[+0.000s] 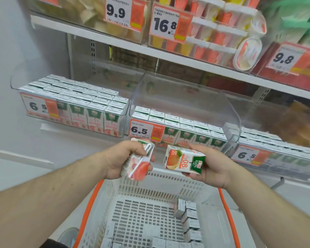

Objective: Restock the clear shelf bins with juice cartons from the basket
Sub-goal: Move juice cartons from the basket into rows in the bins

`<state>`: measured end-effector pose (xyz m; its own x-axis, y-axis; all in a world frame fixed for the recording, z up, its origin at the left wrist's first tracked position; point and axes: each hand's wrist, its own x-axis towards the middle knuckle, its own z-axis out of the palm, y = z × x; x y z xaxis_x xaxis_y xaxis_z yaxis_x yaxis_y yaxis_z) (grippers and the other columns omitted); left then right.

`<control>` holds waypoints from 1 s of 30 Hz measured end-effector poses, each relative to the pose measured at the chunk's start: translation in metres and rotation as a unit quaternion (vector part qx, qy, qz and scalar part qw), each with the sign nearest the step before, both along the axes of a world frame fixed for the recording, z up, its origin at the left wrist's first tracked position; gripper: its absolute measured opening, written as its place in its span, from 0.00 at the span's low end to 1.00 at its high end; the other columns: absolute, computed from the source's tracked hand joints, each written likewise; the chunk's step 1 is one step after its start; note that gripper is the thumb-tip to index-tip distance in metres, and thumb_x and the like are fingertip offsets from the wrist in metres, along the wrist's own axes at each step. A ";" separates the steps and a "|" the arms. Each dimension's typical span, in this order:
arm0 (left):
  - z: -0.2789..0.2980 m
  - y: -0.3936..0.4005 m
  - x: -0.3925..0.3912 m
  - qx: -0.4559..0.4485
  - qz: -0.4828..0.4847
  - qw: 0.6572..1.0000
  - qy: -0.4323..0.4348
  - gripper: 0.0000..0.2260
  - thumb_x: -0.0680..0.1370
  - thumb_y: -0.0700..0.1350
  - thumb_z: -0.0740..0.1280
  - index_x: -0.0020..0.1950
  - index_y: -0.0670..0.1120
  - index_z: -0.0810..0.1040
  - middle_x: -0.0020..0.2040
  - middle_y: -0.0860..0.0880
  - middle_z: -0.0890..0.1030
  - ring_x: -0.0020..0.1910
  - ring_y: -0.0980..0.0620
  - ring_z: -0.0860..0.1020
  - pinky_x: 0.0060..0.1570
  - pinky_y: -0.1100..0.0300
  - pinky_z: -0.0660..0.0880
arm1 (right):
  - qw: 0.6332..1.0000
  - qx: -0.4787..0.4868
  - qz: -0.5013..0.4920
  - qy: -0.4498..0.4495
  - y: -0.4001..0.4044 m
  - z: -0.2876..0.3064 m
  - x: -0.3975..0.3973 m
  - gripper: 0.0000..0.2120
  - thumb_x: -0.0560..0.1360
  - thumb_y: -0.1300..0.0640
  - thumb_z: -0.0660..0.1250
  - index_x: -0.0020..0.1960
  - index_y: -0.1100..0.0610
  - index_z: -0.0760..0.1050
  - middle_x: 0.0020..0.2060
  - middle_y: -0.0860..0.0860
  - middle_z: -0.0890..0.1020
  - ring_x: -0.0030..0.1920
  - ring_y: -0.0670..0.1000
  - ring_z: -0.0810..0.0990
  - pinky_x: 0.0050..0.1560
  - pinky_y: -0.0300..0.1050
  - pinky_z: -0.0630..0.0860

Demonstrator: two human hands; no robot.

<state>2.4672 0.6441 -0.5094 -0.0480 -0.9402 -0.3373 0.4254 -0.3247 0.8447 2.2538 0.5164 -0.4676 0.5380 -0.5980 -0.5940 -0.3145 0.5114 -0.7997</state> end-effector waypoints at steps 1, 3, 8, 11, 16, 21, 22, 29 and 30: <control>0.003 0.001 -0.001 -0.023 0.010 0.999 -0.023 0.20 0.56 0.37 0.68 0.48 0.40 0.79 0.41 0.41 0.82 0.35 0.45 0.82 0.36 0.56 0.77 | 1.000 0.011 -0.019 0.007 0.000 0.000 0.001 0.15 0.80 0.49 0.64 0.55 0.61 0.79 0.39 0.62 0.84 0.30 0.59 0.83 0.21 0.43 0.77; 0.010 0.004 -0.005 -0.095 0.020 0.984 -0.146 0.21 0.57 0.37 0.66 0.49 0.45 0.79 0.48 0.43 0.81 0.41 0.47 0.81 0.35 0.60 0.76 | 0.999 0.004 -0.034 0.027 0.001 -0.001 0.003 0.16 0.80 0.48 0.64 0.55 0.61 0.79 0.40 0.62 0.84 0.31 0.59 0.83 0.21 0.43 0.78; 0.020 0.013 -0.023 -0.177 -0.141 0.788 -0.573 0.19 0.67 0.41 0.72 0.52 0.61 0.77 0.74 0.66 0.49 0.69 0.57 0.65 0.58 0.61 0.73 | 0.982 -0.157 0.012 0.105 0.010 0.006 0.015 0.15 0.79 0.49 0.67 0.57 0.61 0.77 0.41 0.61 0.86 0.34 0.57 0.85 0.27 0.46 0.79; 0.017 0.011 -0.039 -0.198 -0.170 0.726 -0.636 0.22 0.68 0.46 0.72 0.60 0.58 0.76 0.73 0.66 0.47 0.62 0.57 0.70 0.52 0.67 0.72 | 0.945 -0.283 0.071 0.146 0.022 0.020 0.029 0.17 0.79 0.47 0.67 0.46 0.62 0.79 0.33 0.57 0.84 0.32 0.57 0.85 0.32 0.52 0.81; 0.004 0.011 -0.021 -0.247 -0.073 0.745 -0.616 0.21 0.63 0.47 0.72 0.55 0.59 0.76 0.63 0.58 0.61 0.55 0.54 0.74 0.51 0.56 0.77 | 0.938 -0.340 0.071 0.008 0.027 0.034 0.031 0.21 0.80 0.41 0.60 0.45 0.56 0.82 0.39 0.52 0.86 0.39 0.55 0.85 0.41 0.53 0.82; 0.014 0.015 -0.006 -0.343 0.064 0.768 -0.537 0.21 0.61 0.38 0.70 0.50 0.58 0.77 0.65 0.55 0.64 0.61 0.55 0.74 0.53 0.56 0.75 | 0.929 -0.317 0.086 -0.171 0.013 0.037 0.017 0.24 0.69 0.54 0.67 0.65 0.51 0.75 0.55 0.51 0.82 0.49 0.57 0.84 0.50 0.58 0.80; 0.016 0.015 -0.005 -0.350 0.071 0.761 -0.541 0.22 0.61 0.37 0.71 0.50 0.57 0.77 0.65 0.55 0.64 0.60 0.56 0.74 0.53 0.57 0.75 | 0.916 -0.351 0.105 -0.163 0.011 0.038 0.018 0.27 0.67 0.56 0.69 0.66 0.49 0.73 0.55 0.48 0.81 0.49 0.54 0.84 0.49 0.54 0.81; 0.020 0.010 -0.002 -0.352 0.071 0.744 -0.564 0.22 0.62 0.39 0.71 0.53 0.55 0.79 0.66 0.55 0.64 0.60 0.56 0.75 0.53 0.56 0.76 | 0.804 -0.551 0.212 -0.067 0.019 0.051 0.052 0.25 0.68 0.54 0.76 0.59 0.36 0.71 0.53 0.39 0.80 0.51 0.42 0.80 0.51 0.43 0.79; 0.020 0.009 -0.001 -0.347 0.072 0.742 -0.569 0.21 0.62 0.40 0.71 0.52 0.55 0.78 0.67 0.57 0.63 0.59 0.57 0.75 0.53 0.58 0.76 | 0.787 -0.579 0.209 -0.052 0.020 0.052 0.057 0.21 0.69 0.55 0.77 0.55 0.37 0.73 0.49 0.39 0.82 0.49 0.41 0.81 0.50 0.44 0.79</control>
